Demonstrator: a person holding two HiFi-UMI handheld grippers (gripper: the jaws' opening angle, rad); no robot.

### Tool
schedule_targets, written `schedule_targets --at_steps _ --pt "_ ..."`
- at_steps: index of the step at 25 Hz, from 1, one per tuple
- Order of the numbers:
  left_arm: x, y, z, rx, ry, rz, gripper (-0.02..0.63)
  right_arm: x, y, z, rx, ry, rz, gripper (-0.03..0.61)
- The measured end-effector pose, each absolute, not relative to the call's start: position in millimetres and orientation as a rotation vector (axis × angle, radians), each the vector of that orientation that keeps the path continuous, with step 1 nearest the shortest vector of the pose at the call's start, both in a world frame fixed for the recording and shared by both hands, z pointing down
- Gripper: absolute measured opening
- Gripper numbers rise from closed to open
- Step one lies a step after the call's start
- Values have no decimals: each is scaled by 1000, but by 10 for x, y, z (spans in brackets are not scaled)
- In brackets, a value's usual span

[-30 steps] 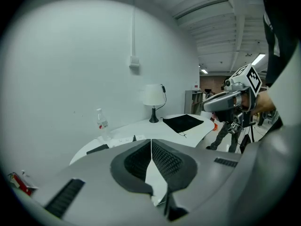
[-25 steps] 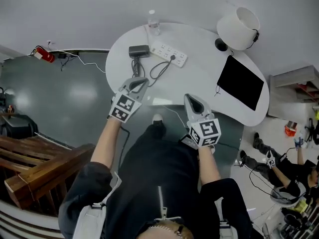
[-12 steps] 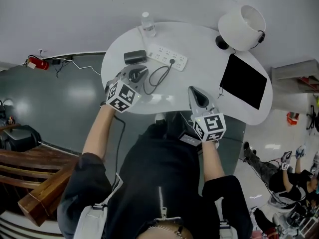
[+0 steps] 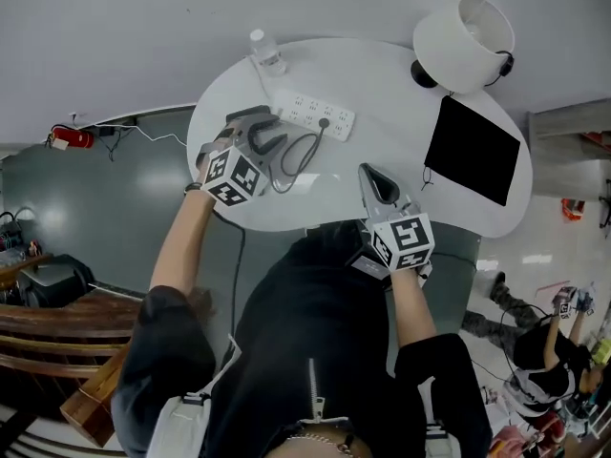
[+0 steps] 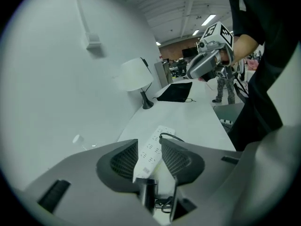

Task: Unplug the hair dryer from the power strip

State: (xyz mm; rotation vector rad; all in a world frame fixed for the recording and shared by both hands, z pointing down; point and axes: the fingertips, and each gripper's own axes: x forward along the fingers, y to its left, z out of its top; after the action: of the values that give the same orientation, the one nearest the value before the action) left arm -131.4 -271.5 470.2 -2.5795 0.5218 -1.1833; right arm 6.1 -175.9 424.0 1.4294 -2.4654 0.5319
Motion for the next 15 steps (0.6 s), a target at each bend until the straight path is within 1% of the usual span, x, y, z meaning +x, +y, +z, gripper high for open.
schedule_targets --at_steps 6,11,15 --pt "-1207 -2790 4817 -2537 298 -1258 264 72 -1853 4289 1433 -2442 572 2" --pt "-1113 -2968 5019 -2485 147 -1342 335 121 -2011 4439 1424 -2428 625 2" --pt "-1051 -3046 5216 -2470 36 -1390 365 118 -2093 4602 1407 -2427 651 2"
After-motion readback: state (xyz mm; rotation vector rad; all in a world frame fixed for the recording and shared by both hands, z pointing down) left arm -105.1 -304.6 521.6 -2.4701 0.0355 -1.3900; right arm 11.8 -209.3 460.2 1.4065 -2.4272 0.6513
